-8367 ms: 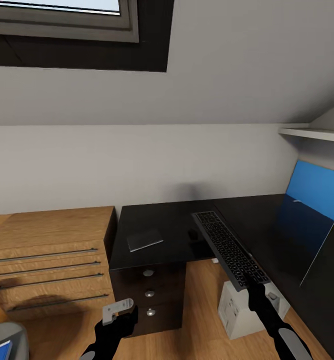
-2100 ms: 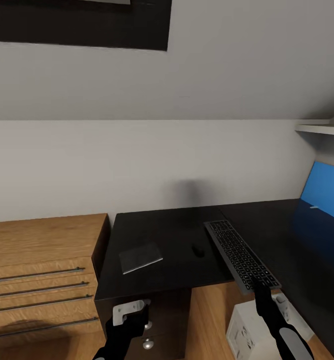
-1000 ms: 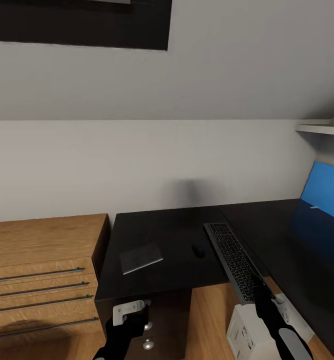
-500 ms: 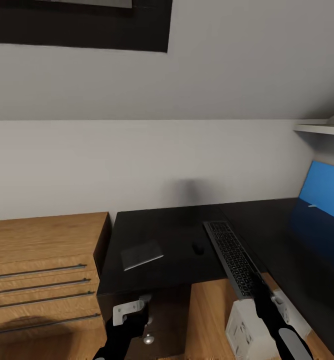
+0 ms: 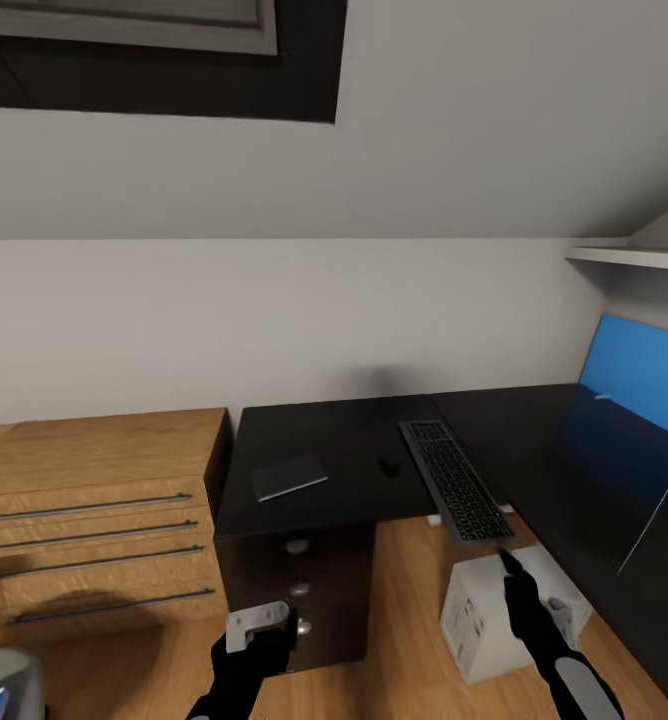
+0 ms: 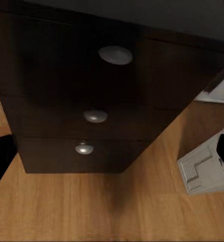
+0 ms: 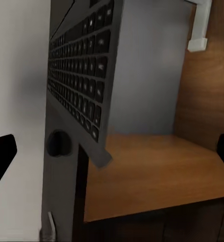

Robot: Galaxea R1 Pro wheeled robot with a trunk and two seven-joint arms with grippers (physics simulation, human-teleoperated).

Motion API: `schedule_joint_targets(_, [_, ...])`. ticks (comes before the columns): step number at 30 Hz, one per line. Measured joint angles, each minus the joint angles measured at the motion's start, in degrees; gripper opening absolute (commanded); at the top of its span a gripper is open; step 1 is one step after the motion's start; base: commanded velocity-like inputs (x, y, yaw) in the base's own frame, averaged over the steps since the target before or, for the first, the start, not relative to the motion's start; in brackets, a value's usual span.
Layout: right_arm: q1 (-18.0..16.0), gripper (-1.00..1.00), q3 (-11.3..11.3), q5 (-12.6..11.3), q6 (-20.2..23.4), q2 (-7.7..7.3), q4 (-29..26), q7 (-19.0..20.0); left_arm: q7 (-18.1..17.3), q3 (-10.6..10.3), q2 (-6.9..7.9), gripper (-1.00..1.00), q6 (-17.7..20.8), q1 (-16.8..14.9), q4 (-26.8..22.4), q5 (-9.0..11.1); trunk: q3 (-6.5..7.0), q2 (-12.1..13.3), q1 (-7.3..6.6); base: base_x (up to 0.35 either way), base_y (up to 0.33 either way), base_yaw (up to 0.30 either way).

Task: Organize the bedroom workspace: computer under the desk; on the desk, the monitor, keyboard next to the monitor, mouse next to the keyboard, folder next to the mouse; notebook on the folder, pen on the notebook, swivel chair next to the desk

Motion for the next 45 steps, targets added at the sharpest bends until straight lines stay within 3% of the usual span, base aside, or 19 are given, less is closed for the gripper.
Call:
schedule_joint_targets(14, [-0.01,1.00,6.97,0.83,-0.06,-0.01,0.35,-0.25,-0.22,0.08,0.09,1.00,-0.14,0.00,0.35,0.11,0.00,-0.01,-0.03,-0.171,0.000,0.000])
schedule_joint_targets(17, [0.00,1.00,9.89,2.56,0.07,0.03,0.34,-1.08,-0.24,0.21,0.14,1.00,-0.26,0.00,1.74,0.13,0.35,0.79,-0.47,-0.016,0.000,0.000])
schedule_joint_targets(23, [0.00,1.00,12.95,6.83,0.11,0.04,0.40,-3.78,-0.15,0.13,0.06,1.00,-0.18,0.00,3.70,0.10,1.43,3.19,-1.79,-0.006,0.000,0.000])
schedule_joint_targets(31, [0.00,1.00,14.20,16.02,-2.91,0.06,2.82,-7.53,-0.42,0.26,0.10,1.00,0.60,0.00,4.79,0.27,2.87,6.40,-3.54,-0.001,0.000,0.000])
schedule_joint_targets(32, [0.01,1.00,14.47,18.96,-4.95,0.07,4.64,-7.82,-0.44,0.30,0.13,1.00,0.70,0.00,5.80,0.30,3.05,6.81,-3.76,0.000,0.000,0.000])
schedule_joint_targets(37, [0.02,1.00,16.09,28.04,-13.22,0.09,10.63,-8.17,-0.30,0.21,0.05,1.00,0.76,0.00,10.21,0.25,3.95,8.81,-4.86,0.000,0.000,0.000])
schedule_joint_targets(45, [0.03,1.00,20.66,44.66,-27.60,0.51,22.53,-8.34,0.09,0.06,-0.13,1.00,0.34,0.00,20.46,0.11,5.38,12.02,-6.62,0.000,0.000,0.000])
